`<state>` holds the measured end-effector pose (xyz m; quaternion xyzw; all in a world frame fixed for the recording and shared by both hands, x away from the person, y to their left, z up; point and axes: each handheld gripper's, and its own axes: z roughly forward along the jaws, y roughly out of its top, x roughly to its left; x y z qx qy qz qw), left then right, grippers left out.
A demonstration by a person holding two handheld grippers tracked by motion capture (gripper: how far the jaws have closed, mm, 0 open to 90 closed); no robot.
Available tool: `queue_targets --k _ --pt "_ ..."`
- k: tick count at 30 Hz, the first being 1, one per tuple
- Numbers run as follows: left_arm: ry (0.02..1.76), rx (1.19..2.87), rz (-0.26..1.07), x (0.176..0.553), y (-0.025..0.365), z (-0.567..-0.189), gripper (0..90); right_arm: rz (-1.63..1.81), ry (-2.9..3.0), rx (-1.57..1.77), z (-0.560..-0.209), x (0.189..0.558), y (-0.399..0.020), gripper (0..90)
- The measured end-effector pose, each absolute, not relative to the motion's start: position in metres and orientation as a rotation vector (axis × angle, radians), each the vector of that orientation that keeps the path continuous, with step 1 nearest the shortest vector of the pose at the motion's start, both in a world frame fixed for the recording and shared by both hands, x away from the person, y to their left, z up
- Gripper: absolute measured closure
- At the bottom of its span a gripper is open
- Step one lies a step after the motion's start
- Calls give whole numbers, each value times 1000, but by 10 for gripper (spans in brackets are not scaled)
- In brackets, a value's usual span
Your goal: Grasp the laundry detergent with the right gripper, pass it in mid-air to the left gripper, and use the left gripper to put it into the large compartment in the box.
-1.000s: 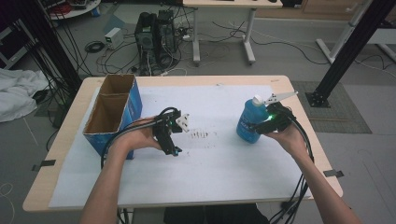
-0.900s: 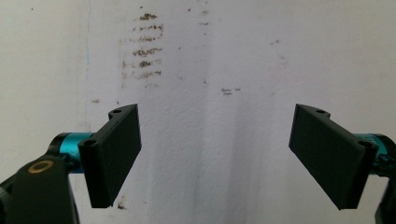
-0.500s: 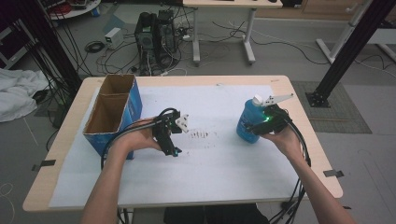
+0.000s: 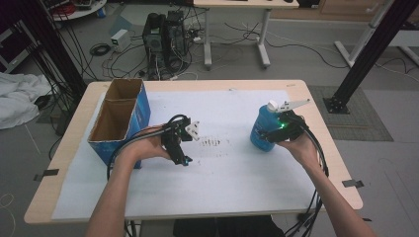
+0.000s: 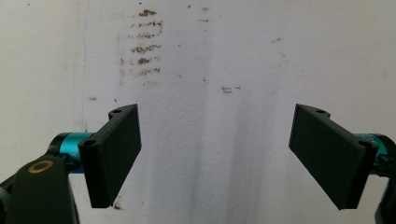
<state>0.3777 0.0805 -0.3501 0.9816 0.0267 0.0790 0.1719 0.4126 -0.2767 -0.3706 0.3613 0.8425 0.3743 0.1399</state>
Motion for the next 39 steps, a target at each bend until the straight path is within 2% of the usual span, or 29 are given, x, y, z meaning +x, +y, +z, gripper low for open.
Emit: queue_targets --k 10,12,21,23,39 --pt "70 2790 226 378 80 -350 169 1076 2427 1077 -370 413 -277 164" --pt "78 2784 224 378 80 -350 169 1082 2430 1066 -370 413 -278 198" --pt "78 2785 227 378 81 -350 169 1088 2425 1074 -370 413 -277 202" --pt "81 2783 227 378 81 -350 169 1101 2442 1053 -370 414 -277 249" --pt "76 2786 224 378 82 -351 169 1098 2440 1047 -371 413 -274 302"
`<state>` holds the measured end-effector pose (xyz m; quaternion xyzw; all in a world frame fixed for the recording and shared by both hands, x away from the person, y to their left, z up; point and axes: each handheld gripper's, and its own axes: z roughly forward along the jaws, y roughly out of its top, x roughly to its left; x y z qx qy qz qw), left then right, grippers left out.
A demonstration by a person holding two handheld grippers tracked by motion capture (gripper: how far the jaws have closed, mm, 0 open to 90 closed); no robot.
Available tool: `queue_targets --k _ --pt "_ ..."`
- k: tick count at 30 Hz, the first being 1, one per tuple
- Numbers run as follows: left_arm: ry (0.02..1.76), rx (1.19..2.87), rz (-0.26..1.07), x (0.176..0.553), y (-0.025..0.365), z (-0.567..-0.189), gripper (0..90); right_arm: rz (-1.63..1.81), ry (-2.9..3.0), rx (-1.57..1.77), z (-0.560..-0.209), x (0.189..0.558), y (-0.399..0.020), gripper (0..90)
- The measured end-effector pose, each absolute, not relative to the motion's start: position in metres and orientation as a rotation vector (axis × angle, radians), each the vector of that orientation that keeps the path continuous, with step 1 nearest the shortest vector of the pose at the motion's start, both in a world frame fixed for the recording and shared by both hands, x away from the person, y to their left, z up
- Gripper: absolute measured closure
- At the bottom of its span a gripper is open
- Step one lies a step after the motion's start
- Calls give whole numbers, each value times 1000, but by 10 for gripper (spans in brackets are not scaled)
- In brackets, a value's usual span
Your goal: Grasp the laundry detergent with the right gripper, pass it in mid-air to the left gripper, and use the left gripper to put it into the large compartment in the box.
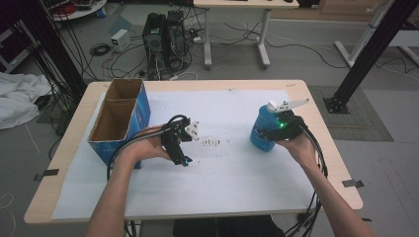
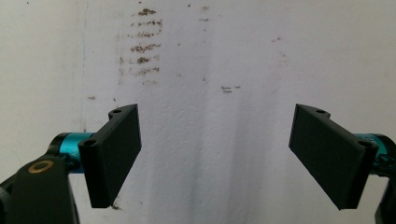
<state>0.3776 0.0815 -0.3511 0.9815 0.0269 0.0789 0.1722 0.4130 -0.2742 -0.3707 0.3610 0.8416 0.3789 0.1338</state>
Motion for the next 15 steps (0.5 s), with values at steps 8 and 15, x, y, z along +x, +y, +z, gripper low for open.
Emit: queue_targets --k 8,15 --pt "81 2782 223 377 81 -352 169 1117 2439 1048 -371 413 -275 339" --pt "84 2776 225 377 81 -351 169 1159 2424 1079 -371 415 -280 422"
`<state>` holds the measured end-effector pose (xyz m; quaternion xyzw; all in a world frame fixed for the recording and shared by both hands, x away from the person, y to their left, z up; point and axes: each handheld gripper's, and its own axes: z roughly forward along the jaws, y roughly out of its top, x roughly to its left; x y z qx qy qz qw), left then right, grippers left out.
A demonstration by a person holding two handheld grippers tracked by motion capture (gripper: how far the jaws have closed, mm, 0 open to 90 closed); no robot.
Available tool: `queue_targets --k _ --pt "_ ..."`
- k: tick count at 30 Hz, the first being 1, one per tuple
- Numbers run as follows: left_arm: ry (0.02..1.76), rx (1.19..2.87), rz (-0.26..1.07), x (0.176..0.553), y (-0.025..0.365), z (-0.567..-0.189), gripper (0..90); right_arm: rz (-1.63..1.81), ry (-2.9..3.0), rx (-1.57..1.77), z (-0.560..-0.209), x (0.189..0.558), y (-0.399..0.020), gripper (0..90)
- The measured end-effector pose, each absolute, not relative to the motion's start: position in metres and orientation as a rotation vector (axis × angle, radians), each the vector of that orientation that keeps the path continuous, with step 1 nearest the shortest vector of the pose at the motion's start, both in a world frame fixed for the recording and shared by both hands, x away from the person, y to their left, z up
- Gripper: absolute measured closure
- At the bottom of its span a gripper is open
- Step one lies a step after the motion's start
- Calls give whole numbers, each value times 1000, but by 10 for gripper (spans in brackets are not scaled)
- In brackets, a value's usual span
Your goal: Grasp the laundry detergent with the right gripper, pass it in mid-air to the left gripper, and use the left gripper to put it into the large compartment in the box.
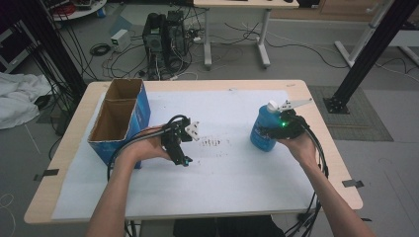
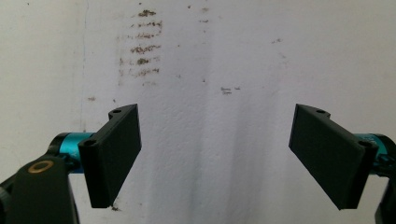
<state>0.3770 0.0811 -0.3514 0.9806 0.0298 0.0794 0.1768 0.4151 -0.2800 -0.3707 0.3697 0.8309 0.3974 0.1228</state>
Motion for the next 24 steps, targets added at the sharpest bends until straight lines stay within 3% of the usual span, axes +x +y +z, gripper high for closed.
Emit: queue_targets --k 24 --pt "115 2745 274 377 82 -331 170 1154 2468 970 -365 412 -274 454"
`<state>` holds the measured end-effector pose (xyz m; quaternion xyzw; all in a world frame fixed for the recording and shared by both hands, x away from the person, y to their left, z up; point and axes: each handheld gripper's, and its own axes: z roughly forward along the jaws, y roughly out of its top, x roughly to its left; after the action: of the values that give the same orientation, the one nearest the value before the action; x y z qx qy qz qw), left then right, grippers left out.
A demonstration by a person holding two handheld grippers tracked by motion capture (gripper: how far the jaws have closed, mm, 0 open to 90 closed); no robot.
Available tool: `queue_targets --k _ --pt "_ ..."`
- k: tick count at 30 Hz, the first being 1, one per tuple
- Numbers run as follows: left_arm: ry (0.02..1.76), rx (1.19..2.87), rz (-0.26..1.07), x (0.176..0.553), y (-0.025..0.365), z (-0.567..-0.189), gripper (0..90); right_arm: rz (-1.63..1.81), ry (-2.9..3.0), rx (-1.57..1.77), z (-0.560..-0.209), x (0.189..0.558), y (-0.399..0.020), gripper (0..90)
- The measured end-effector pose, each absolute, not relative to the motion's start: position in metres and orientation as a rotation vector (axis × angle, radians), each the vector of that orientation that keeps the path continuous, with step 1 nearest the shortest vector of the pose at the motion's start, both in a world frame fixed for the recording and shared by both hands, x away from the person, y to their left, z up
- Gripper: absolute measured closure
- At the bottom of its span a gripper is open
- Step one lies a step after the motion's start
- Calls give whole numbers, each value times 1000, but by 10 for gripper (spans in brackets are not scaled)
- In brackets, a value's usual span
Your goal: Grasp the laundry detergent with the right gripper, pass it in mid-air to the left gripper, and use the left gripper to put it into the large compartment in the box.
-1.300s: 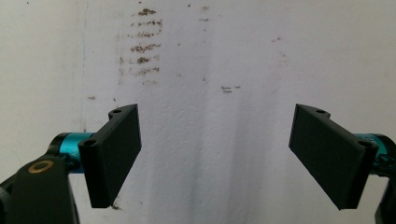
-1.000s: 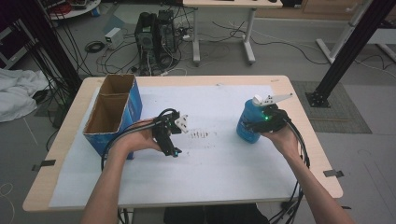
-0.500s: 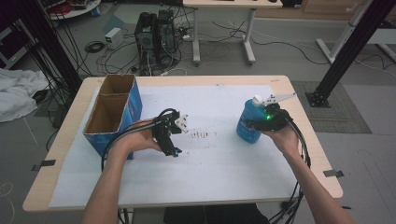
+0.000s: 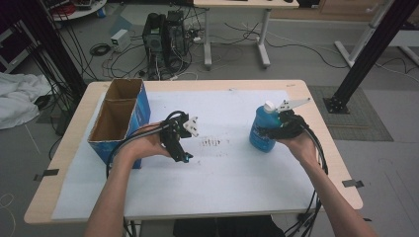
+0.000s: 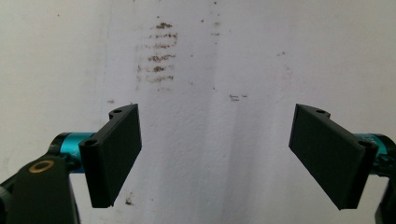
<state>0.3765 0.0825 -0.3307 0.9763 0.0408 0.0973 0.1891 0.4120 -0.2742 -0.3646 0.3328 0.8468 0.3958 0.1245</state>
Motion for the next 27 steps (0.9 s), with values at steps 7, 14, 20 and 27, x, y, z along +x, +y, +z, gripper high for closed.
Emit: queue_targets --k 7,14,20,27 --pt "77 2721 295 377 76 -299 171 1202 2558 699 -343 405 -258 453" --pt "40 2706 264 373 64 -267 170 1205 2672 487 -325 396 -238 452" --pt "24 2696 223 372 53 -245 169 1228 2778 318 -325 392 -218 452" --pt "6 2725 154 374 32 -239 169 1216 2834 178 -332 386 -196 452"
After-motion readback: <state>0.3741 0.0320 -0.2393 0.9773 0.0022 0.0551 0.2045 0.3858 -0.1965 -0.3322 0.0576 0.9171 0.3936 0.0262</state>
